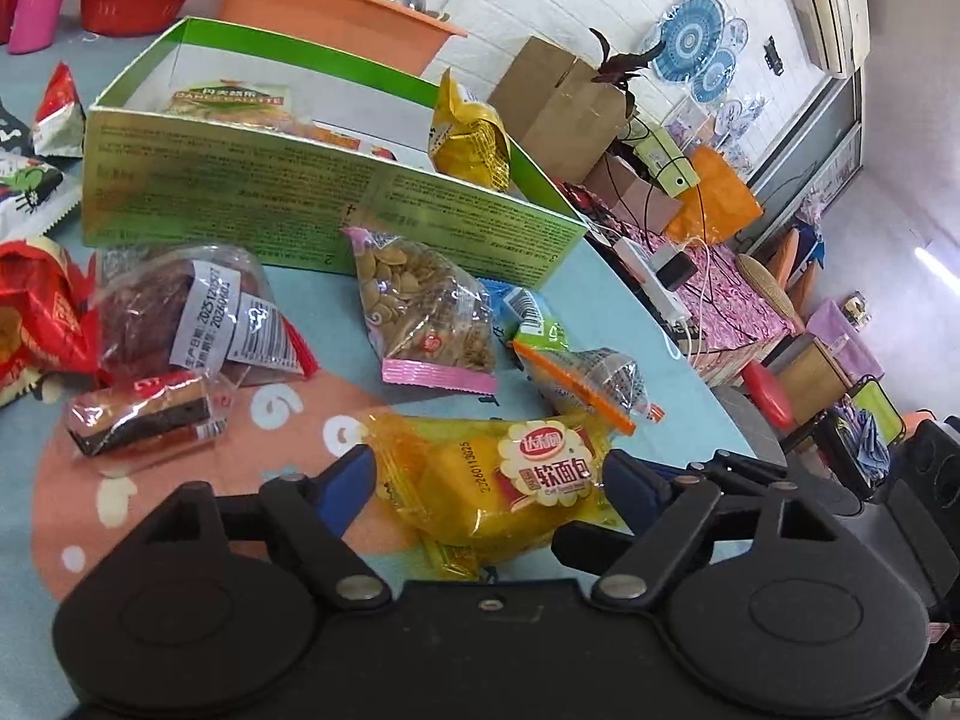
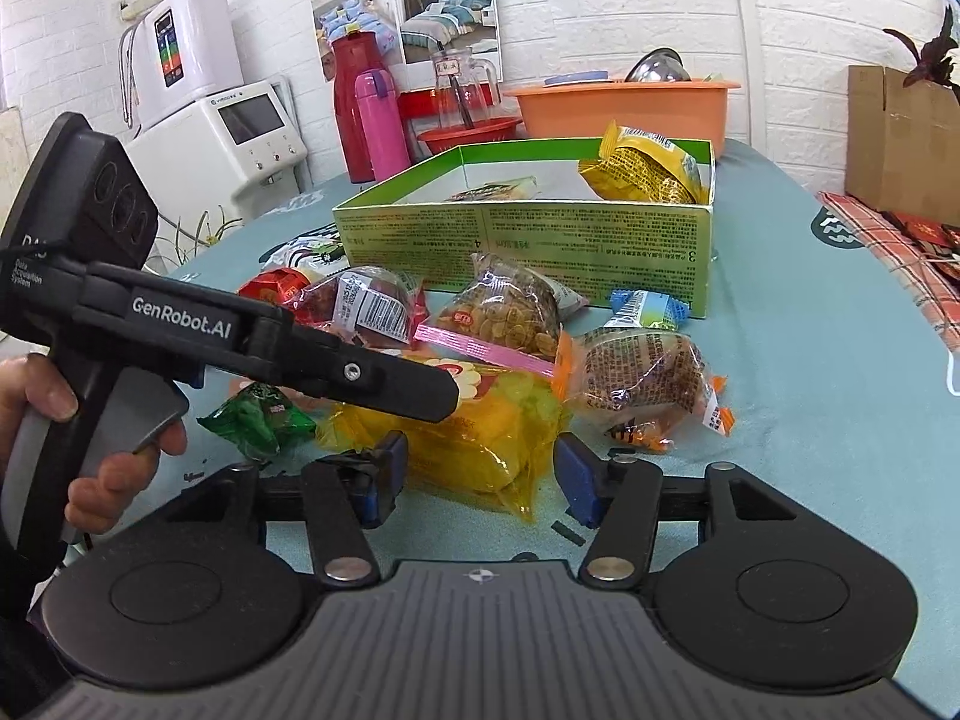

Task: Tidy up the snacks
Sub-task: 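Grasp the yellow soft-bread bag with the left tool, then carry the soft-bread bag into the green box and open the left tool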

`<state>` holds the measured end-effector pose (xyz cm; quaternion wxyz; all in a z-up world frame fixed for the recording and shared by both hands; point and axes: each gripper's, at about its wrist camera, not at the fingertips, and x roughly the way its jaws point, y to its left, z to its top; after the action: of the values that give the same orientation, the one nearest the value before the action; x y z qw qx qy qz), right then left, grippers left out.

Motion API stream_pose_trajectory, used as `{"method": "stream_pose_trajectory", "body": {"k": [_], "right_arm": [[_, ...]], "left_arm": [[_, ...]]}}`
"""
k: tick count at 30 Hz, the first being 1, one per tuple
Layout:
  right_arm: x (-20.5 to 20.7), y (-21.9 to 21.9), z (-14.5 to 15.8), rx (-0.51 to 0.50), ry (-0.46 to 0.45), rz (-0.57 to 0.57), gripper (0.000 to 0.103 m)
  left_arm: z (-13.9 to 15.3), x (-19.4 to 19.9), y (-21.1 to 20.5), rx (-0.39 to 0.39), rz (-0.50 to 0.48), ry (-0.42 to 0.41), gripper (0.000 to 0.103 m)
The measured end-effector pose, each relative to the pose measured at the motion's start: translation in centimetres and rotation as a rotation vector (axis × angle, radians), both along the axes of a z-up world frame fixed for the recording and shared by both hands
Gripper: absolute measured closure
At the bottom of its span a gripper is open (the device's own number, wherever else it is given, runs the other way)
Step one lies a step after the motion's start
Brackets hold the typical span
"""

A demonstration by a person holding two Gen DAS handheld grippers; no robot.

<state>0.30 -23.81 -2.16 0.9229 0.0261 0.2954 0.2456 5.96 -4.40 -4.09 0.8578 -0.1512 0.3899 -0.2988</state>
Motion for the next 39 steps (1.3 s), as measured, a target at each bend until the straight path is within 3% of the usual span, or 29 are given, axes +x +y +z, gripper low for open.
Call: {"method": "stream_pose_trajectory", "body": {"k": [5,7,8,9,12,20,27,39], "right_arm": [[0.6,-0.4,-0.3,0.019,0.029,-0.016,0.012],[0.9,-0.4,-0.6,0.039,0.05,-0.029,0.014],[1.0,-0.3,-0.6,0.038,0.053,-0.038,0.019],[0.9,-0.1,-0.5,0.032,0.048,-0.047,0.027],[0.1,0.2,0.2,0.015,0.011,-0.035,0.035],[0.8,1.2,3.9,0.037,-0.128,0.015,0.036],[5.6,2.2,6.0,0.059,-0.204,0.027,0.036],[13.0,3.5,5.4,0.07,-0.176,-0.007,0.036]], "left_arm": [[-0.4,0.3,0.7,-0.065,0.015,0.022,0.0],[-0.3,0.1,0.5,-0.054,0.023,0.013,0.002],[-0.4,0.1,0.4,-0.046,0.024,0.015,0.015],[-0.4,0.1,0.5,-0.059,0.027,0.022,0.016],[-0.1,-0.4,1.3,-0.098,0.049,0.031,0.018],[4.8,-1.2,3.1,-0.12,0.076,-0.114,0.018],[7.8,2.4,4.0,-0.134,0.129,-0.185,0.018],[7.1,10.2,5.2,-0.162,0.186,-0.126,0.018]]}}
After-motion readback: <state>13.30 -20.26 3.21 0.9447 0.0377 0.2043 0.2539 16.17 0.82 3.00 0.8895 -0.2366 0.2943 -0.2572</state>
